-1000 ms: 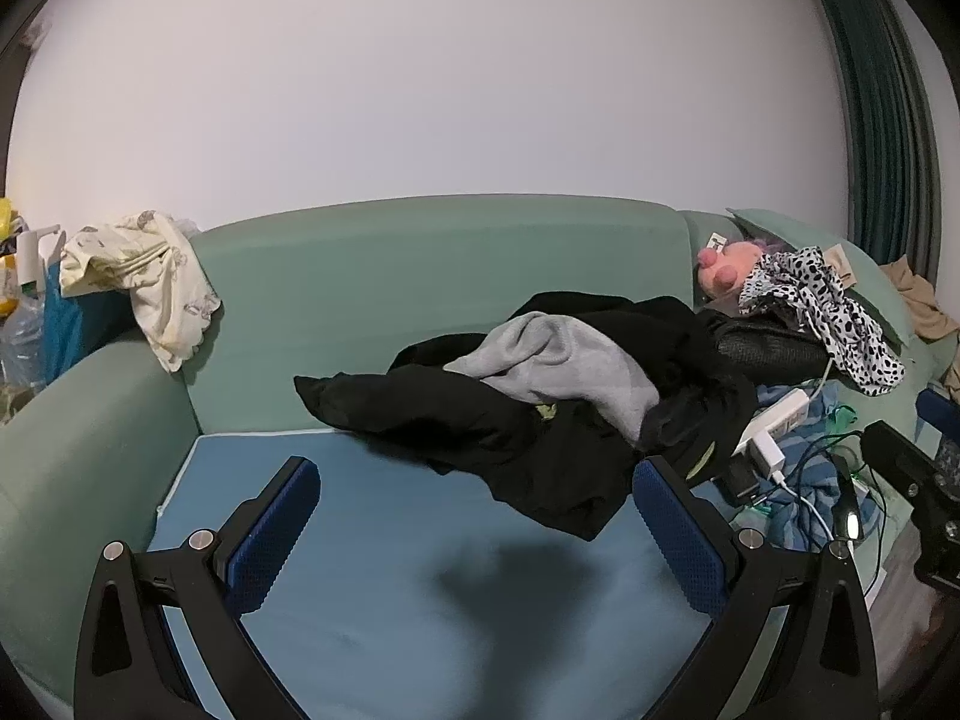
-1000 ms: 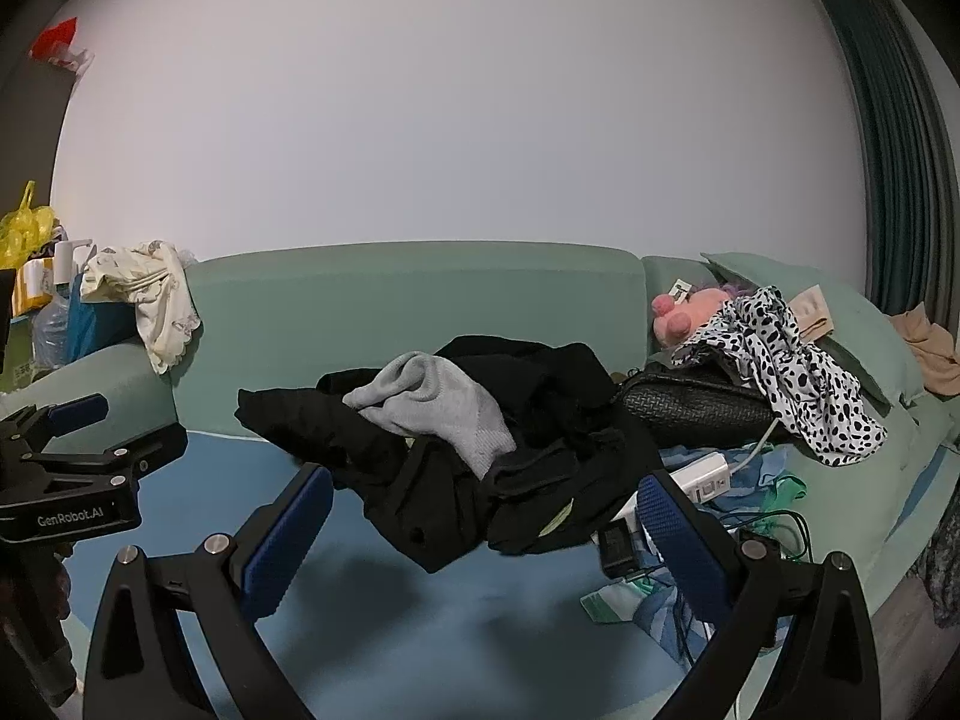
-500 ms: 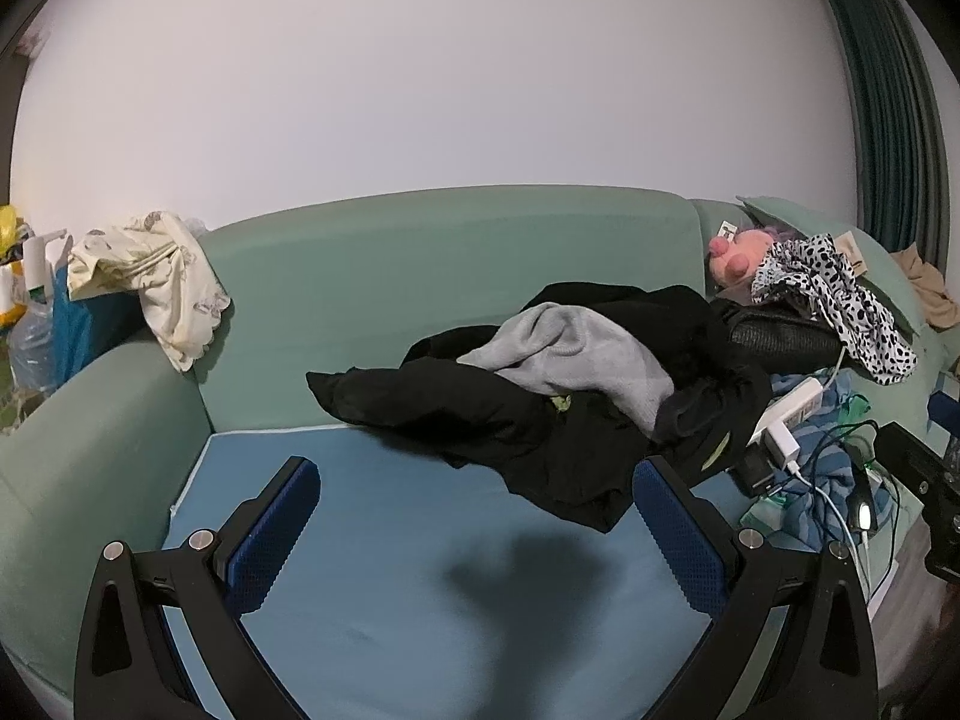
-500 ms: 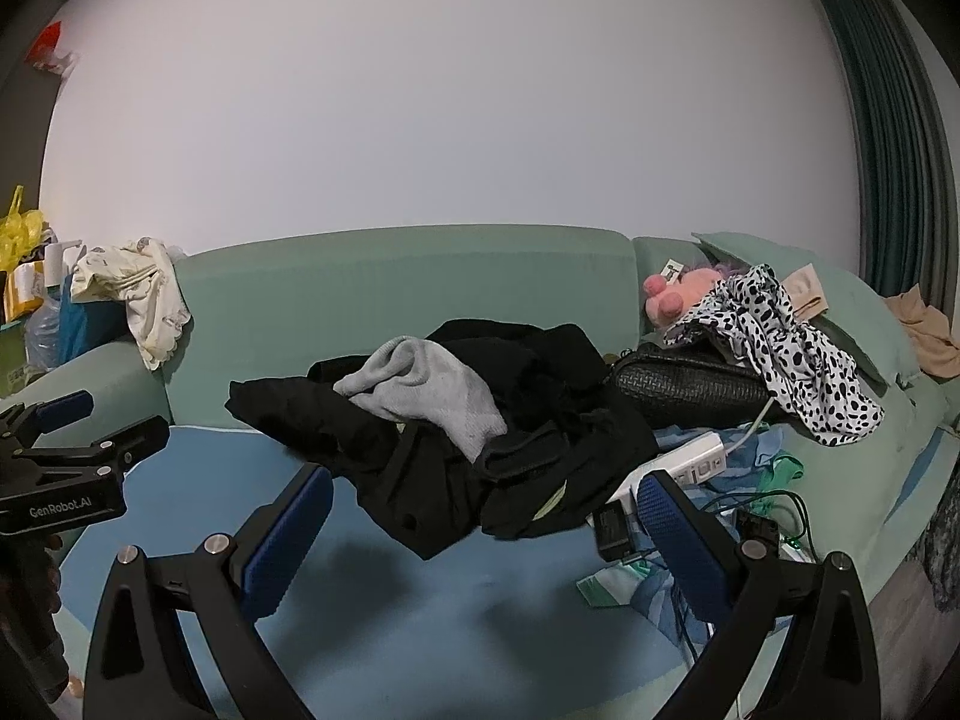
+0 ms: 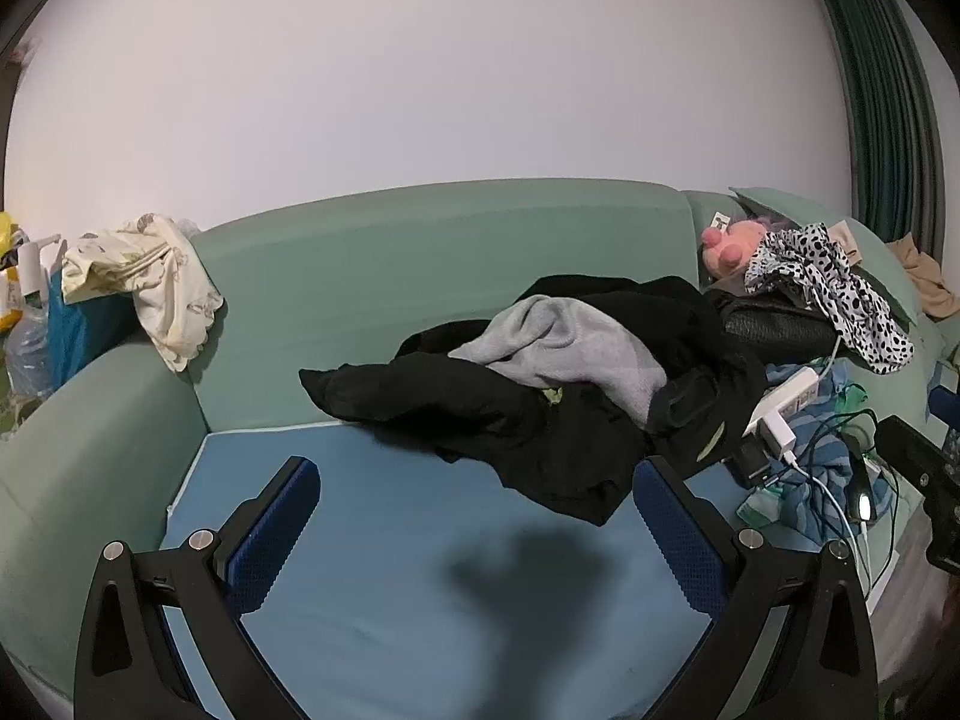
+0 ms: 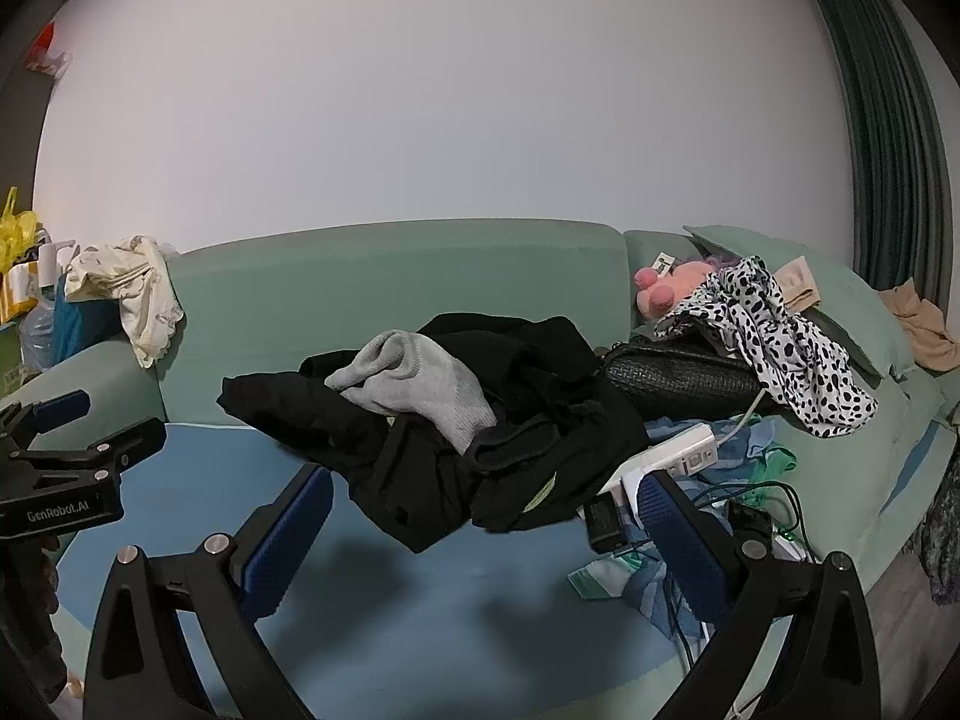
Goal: Fold clothes
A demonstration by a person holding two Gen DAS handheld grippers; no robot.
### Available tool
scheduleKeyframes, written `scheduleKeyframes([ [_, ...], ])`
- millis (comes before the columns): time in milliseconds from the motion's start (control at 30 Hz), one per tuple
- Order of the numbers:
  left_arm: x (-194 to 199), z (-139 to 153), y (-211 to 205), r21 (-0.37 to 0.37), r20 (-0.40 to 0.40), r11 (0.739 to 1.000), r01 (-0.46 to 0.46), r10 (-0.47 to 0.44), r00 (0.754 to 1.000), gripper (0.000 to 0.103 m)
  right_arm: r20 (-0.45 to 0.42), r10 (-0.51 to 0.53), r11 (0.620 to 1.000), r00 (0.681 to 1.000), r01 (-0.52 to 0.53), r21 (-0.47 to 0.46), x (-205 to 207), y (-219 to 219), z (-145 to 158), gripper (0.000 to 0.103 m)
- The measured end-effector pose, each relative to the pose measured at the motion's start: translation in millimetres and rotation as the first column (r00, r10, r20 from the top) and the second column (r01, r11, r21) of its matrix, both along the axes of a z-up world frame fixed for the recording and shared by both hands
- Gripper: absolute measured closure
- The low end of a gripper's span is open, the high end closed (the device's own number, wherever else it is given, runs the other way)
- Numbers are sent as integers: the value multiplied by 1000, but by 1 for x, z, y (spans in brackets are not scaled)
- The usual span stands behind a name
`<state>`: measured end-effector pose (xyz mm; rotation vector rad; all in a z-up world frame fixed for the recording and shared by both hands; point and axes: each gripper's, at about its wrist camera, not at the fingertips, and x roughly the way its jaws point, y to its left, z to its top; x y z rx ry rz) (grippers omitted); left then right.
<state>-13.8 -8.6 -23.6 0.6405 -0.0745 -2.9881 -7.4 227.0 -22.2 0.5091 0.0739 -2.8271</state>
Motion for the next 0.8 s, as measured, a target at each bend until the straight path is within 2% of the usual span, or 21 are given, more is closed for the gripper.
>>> scheduleKeyframes([
  [367, -9, -13, 2, 6, 37, 1000, 1, -1, 999, 0, 38, -9, 1000, 999, 9, -11, -6, 7, -12, 0],
  [800, -44, -35, 3, -24, 80, 1000, 10, -8, 997, 0, 112, -23, 1000, 993, 22, 14, -34, 1, -35, 0],
])
